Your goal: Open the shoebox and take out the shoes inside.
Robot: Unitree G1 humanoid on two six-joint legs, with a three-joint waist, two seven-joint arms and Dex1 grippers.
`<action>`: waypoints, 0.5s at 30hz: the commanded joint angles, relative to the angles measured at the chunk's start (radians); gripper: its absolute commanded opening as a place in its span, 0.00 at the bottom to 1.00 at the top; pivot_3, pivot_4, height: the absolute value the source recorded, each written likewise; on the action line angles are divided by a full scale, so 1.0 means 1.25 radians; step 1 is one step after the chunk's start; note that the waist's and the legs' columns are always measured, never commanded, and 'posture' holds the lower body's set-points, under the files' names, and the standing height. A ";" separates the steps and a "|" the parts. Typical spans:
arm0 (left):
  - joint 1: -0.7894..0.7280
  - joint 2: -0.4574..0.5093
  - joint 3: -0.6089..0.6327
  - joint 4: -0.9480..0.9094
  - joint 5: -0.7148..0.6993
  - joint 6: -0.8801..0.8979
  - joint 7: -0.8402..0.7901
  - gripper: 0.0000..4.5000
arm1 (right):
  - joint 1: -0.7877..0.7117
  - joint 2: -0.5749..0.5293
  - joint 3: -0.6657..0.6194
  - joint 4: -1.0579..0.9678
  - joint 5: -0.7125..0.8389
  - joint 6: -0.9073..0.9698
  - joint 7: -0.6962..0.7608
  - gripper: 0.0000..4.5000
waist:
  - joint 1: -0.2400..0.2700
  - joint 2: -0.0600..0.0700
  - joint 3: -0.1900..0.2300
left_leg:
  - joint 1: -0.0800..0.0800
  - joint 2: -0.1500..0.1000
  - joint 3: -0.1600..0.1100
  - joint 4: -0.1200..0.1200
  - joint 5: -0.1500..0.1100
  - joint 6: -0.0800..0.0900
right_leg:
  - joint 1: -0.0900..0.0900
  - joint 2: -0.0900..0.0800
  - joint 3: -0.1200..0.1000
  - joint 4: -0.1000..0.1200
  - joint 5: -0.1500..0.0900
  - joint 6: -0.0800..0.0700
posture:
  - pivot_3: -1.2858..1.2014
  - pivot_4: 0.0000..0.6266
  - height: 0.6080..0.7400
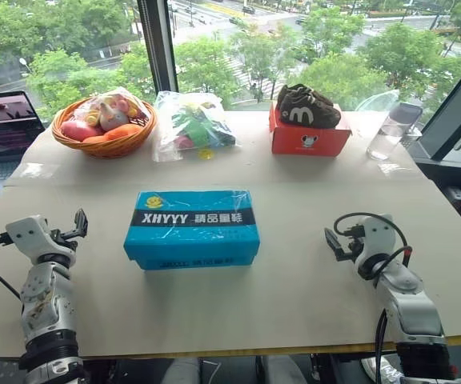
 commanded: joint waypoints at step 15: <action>0.138 0.418 -0.174 -0.137 -0.067 0.079 -0.764 0.99 | -0.127 -0.204 0.110 -0.139 0.123 0.070 0.393 1.00 | -0.020 0.004 0.003 | -0.002 0.001 0.001 -0.003 0.000 0.000 | -0.004 0.000 0.000 0.000 -0.004 -0.007 | 0.52 0.24 1.00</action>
